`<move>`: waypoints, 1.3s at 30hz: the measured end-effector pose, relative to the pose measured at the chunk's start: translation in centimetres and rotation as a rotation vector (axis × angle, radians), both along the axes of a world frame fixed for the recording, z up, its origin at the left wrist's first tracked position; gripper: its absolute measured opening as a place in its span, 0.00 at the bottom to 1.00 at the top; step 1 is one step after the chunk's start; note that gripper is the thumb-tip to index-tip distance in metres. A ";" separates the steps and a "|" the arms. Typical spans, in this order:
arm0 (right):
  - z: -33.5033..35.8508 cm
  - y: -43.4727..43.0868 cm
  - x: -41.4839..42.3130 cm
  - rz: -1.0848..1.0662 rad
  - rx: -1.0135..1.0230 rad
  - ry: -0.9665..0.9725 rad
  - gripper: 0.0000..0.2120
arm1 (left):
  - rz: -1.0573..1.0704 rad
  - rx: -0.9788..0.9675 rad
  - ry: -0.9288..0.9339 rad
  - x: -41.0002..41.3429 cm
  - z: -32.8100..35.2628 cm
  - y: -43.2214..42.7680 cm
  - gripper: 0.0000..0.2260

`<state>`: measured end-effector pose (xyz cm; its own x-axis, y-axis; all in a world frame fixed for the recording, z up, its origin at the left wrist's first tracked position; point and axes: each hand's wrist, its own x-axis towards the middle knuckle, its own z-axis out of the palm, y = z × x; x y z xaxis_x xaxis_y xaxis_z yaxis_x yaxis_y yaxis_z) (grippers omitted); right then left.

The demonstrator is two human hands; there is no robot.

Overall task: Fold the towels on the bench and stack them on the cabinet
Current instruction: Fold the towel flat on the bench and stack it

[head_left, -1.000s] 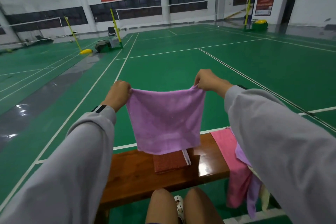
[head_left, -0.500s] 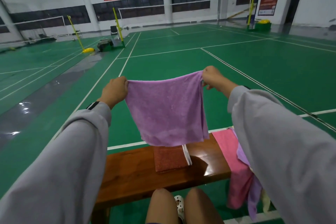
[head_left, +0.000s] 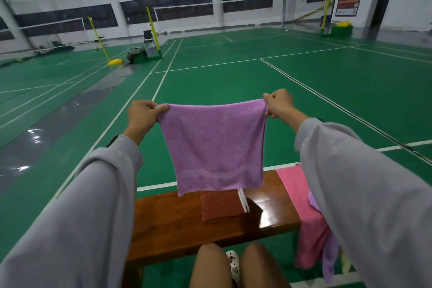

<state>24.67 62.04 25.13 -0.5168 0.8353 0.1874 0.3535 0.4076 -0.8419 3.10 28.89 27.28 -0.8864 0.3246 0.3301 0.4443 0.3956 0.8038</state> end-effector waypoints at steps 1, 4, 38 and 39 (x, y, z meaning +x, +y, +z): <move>-0.1 0.0 -0.3 -0.008 0.057 -0.035 0.20 | -0.005 -0.014 0.002 0.1 0.0 -0.1 0.12; -0.4 -0.3 -1.1 -0.027 0.208 -0.138 0.24 | -0.018 -0.060 0.015 0.2 -0.2 -0.8 0.11; -3.3 -15.3 -10.3 0.579 -0.380 0.042 0.07 | 0.261 0.070 -0.016 -3.8 -5.0 -19.1 0.08; -4.3 -15.8 -9.8 0.595 -0.383 -0.006 0.07 | 0.255 0.026 -0.039 -3.3 -6.1 -20.3 0.08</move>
